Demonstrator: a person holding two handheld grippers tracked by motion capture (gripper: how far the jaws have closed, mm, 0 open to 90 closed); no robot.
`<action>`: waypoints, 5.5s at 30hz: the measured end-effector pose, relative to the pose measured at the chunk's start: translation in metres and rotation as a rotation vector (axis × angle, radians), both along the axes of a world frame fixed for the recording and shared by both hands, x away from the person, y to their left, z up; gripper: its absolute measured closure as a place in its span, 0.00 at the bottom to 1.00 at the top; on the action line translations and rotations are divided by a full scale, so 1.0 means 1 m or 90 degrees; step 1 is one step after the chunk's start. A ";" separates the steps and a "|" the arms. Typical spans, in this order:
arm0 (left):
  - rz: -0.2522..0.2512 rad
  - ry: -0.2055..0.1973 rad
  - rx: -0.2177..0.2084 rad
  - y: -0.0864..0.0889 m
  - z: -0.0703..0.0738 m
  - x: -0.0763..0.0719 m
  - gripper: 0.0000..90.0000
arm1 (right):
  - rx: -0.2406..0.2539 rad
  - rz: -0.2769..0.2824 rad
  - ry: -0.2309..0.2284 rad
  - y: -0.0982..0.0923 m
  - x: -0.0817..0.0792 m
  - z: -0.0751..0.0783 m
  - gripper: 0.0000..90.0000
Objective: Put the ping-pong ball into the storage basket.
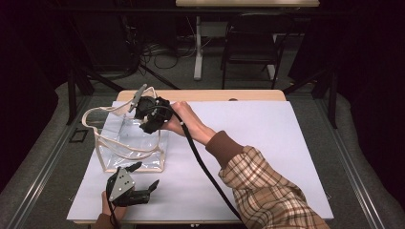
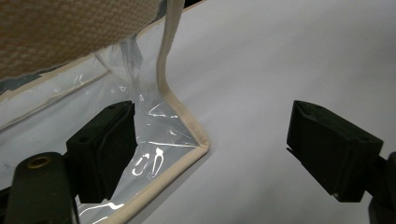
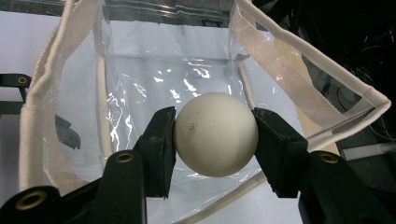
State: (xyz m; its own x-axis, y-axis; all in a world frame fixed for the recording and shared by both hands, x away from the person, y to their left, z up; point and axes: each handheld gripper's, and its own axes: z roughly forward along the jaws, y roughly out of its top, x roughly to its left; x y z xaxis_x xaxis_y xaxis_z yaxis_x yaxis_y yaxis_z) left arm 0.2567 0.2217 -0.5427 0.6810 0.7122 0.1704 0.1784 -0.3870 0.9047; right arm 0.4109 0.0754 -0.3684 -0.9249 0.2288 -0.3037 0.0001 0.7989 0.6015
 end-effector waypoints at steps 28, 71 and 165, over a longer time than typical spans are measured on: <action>-0.001 0.001 0.002 0.000 0.000 0.000 0.18 | -0.048 0.006 0.021 0.012 -0.001 -0.004 0.56; -0.001 0.001 0.001 0.000 0.000 0.000 0.18 | -0.079 -0.008 0.058 0.023 0.001 -0.016 0.36; -0.001 0.004 0.008 -0.001 0.000 0.000 0.18 | 0.128 -0.145 0.039 -0.196 -0.056 -0.054 0.00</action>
State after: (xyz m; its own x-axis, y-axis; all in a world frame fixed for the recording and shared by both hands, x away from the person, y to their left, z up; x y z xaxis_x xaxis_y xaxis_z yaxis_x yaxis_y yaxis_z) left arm 0.2572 0.2203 -0.5426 0.6830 0.7091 0.1753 0.1837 -0.3991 0.8983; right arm 0.3550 -0.1210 -0.4221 -0.8578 0.4826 -0.1771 0.2063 0.6387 0.7413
